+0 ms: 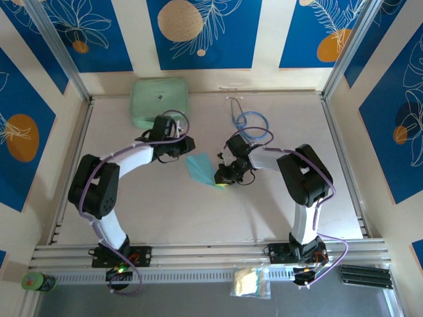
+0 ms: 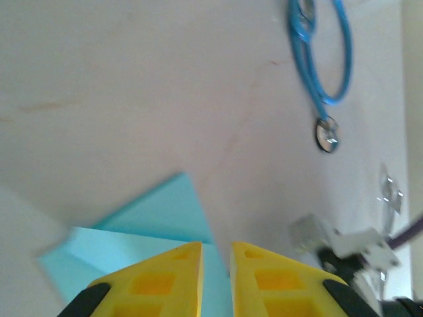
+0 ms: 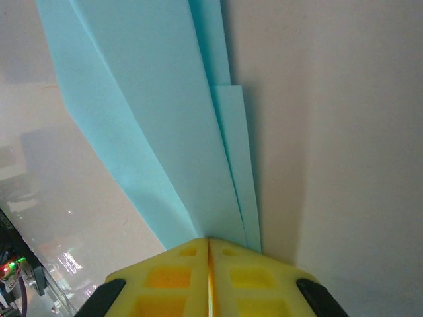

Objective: Fold a paper plane with a square sheet of paper (pick it up from the middle)

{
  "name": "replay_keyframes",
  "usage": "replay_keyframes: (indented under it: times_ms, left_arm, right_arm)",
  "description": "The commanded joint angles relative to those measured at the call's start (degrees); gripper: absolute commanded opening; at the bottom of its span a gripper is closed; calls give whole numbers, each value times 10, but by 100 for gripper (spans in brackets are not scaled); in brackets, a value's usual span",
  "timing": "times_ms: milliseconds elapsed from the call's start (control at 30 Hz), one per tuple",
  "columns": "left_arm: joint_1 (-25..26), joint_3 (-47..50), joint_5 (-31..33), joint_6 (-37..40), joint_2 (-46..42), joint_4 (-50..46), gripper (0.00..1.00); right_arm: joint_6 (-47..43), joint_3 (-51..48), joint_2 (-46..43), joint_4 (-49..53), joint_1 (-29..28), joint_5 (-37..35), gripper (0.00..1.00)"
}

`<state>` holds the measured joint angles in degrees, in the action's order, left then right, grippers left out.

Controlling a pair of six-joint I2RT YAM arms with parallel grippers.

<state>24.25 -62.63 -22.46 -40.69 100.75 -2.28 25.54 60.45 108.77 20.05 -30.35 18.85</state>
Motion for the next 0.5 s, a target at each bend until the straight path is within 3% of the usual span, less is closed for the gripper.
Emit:
replay_keyframes:
  times_ms: [0, 467]
  left_arm:
    - [27, 28, -16, -42, 27, 25, 18]
    - [63, 3, 24, -41, 112, -32, 17]
  right_arm:
    - [-5, -9, 31, 64, 6, -38, 11]
    - [-4, 4, -21, 8, 21, 66, 11]
